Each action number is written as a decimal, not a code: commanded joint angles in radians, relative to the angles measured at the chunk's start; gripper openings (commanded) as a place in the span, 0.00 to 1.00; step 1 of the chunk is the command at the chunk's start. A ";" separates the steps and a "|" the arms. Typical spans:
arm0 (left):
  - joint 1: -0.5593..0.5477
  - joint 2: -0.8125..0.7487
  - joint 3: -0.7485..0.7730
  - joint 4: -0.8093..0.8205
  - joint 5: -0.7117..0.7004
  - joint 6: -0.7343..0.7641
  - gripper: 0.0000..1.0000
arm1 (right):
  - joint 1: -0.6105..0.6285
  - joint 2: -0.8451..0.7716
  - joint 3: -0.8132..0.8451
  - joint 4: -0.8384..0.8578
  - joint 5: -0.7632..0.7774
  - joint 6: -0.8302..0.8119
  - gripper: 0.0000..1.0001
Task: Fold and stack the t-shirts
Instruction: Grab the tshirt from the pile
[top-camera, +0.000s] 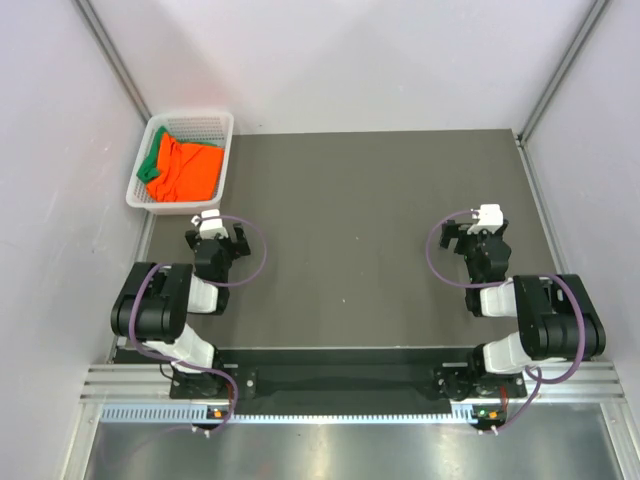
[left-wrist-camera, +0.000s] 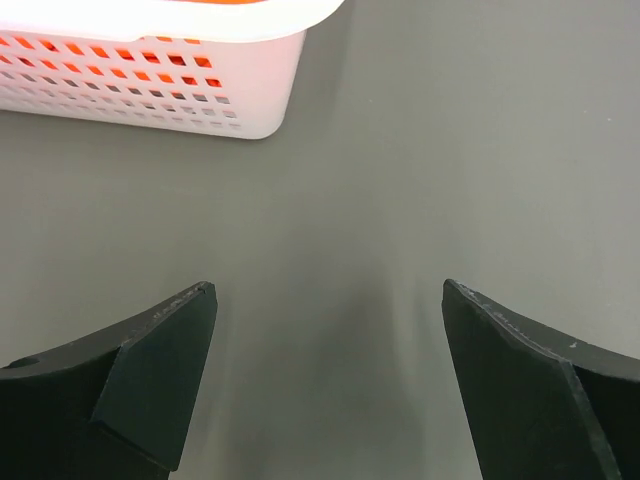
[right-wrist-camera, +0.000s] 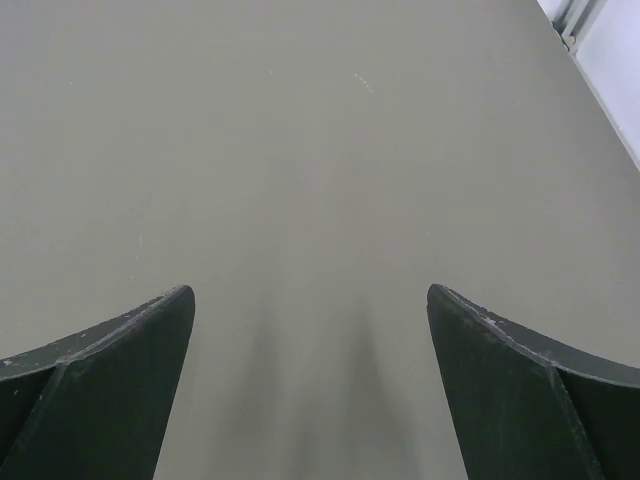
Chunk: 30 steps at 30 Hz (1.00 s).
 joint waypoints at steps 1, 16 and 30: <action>0.004 -0.015 0.021 0.059 -0.001 0.041 0.99 | -0.002 -0.010 0.024 0.053 0.000 -0.022 1.00; 0.016 -0.009 0.764 -0.902 -0.324 -0.252 0.99 | 0.019 -0.144 0.050 -0.120 0.109 -0.020 1.00; 0.148 0.557 1.723 -1.556 -0.121 -0.438 0.91 | 0.045 -0.234 0.486 -1.029 -0.062 0.280 1.00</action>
